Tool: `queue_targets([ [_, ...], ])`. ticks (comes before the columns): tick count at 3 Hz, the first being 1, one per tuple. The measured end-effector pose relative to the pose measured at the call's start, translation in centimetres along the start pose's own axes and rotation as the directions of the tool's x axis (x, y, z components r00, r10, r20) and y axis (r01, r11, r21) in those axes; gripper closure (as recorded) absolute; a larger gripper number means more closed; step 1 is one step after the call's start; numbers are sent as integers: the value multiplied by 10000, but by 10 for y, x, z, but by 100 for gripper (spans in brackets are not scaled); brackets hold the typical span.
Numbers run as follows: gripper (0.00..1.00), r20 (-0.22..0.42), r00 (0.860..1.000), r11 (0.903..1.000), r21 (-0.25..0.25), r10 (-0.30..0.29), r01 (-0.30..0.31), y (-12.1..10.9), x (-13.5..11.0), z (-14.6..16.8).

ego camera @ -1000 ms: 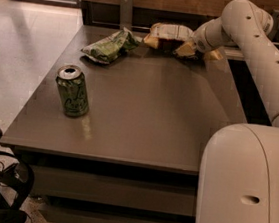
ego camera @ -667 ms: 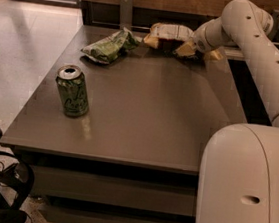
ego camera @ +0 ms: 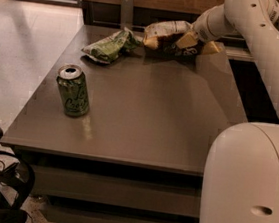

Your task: Move brown chip bag near green can

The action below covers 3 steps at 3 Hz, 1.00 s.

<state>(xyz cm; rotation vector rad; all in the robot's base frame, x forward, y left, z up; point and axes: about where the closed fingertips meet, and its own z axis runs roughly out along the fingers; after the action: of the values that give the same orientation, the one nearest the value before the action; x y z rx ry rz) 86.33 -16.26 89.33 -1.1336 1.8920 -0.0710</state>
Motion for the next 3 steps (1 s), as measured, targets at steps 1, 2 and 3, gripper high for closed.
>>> queue_targets([
  [1, 100, -37, 9999, 9998, 155, -106, 107, -7, -3, -11],
  [2, 100, -106, 9990, 9968, 660, -439, 445, -21, -16, -49],
  [3, 100, -59, 9976, 9923, 1019, -695, 698, -28, -28, -86],
])
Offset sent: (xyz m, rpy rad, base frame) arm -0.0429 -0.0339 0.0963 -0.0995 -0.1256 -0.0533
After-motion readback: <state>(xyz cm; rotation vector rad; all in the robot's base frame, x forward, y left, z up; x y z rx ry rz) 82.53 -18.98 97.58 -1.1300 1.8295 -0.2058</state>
